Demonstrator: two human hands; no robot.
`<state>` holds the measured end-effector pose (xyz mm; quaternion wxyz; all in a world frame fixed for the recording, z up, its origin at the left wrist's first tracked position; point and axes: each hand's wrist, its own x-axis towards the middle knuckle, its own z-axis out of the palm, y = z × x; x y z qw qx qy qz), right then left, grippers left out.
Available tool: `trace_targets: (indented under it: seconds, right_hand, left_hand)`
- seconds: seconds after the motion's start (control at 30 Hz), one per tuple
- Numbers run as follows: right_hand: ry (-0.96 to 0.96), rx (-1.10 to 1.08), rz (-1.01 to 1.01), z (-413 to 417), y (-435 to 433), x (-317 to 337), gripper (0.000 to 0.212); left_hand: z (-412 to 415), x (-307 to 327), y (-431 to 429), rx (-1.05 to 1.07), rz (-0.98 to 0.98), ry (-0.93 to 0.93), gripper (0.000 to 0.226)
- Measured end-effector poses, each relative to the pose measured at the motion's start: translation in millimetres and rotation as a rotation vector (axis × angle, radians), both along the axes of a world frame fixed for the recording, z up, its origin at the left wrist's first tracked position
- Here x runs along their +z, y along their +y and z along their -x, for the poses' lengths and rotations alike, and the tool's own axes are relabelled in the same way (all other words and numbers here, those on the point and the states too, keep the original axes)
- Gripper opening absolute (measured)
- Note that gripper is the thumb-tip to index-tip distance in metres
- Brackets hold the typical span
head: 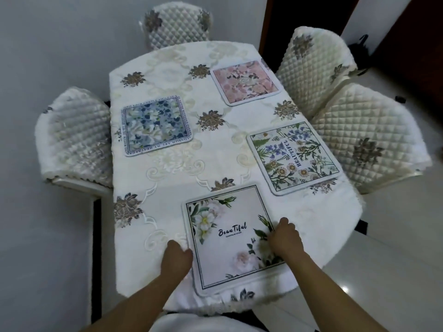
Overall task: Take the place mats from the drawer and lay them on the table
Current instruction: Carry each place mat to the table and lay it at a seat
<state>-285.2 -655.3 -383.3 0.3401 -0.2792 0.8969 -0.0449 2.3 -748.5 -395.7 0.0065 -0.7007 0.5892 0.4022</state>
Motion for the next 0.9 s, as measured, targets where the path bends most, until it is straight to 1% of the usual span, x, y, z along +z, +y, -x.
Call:
trace_targets:
  seconds: [0.07, 0.13, 0.17, 0.23, 0.3, 0.43, 0.57, 0.63, 0.8, 0.9]
  right_hand:
    - [-0.047, -0.026, 0.021, 2, 4, -1, 0.033]
    - [-0.055, -0.008, 0.045, 5, 7, -2, 0.017]
    - [-0.041, 0.016, 0.058, 7, 8, -3, 0.010]
    - [-0.009, 0.053, 0.073, 8, 9, -2, 0.008]
    - [0.017, 0.072, 0.098, 9, 10, 1, 0.009]
    - [0.070, 0.070, 0.197, 4, 13, 12, 0.013]
    - [0.166, 0.072, 0.288, -3, 22, 31, 0.020]
    - [0.204, 0.031, 0.333, -5, 30, 45, 0.023]
    - [0.302, -0.176, 0.488, -5, 65, 81, 0.026]
    - [0.383, -0.264, 0.494, -2, 95, 95, 0.024]
  left_hand:
    - [6, -1, 5, 0.098, -0.060, 0.007, 0.021]
    - [12, -1, 6, 0.138, -0.151, 0.021, 0.021]
    - [15, 0, 5, 0.159, -0.193, 0.023, 0.026]
    - [19, 1, 6, 0.156, -0.227, 0.026, 0.033]
    - [20, 2, 8, 0.091, -0.167, 0.018, 0.033]
    - [16, 14, 15, 0.009, 0.055, 0.047, 0.037]
    - [10, 36, 5, -0.027, 0.229, 0.120, 0.030]
    - [7, 47, -6, -0.055, 0.272, 0.145, 0.027]
    - [26, 77, -30, -0.248, 0.353, 0.202, 0.025]
    - [52, 92, -31, -0.353, 0.355, 0.252, 0.019]
